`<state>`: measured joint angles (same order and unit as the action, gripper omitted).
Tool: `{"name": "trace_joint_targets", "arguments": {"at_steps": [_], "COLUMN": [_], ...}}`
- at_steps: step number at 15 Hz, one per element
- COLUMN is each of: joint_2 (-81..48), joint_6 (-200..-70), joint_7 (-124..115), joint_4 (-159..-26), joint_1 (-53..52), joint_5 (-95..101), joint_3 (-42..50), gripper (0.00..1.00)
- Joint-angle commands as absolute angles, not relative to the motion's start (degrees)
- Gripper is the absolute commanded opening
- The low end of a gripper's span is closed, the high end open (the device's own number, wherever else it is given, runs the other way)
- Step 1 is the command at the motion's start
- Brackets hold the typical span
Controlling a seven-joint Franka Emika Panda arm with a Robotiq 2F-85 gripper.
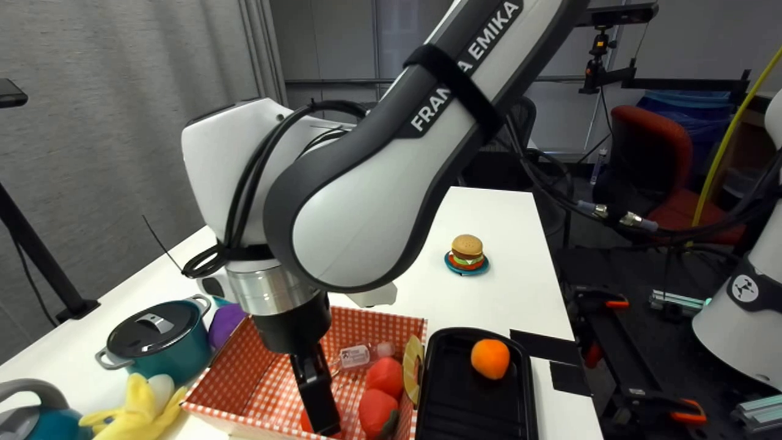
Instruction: Remove one orange from the basket and put it on the grey plate
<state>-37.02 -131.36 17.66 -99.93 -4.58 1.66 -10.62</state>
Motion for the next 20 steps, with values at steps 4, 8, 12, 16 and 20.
{"name": "trace_joint_targets", "arguments": {"at_steps": [4, 8, 12, 16, 20], "joint_2": [-40.7, -42.2, -43.1, -43.0, -43.1], "joint_6": [-133.3, -133.6, -133.3, -132.5, -132.1], "joint_7": [19.3, 19.8, 20.2, 20.8, 21.2], "joint_4": [-98.2, -97.6, -96.4, -94.6, -92.6], "joint_1": [-3.3, -2.8, -2.9, -3.5, -3.9], "joint_5": [0.4, 0.6, 1.1, 1.6, 1.4], "joint_3": [-11.0, -11.0, -11.0, -11.1, -11.4], "gripper": [0.99, 0.97, 0.95, 0.93, 0.97]}}
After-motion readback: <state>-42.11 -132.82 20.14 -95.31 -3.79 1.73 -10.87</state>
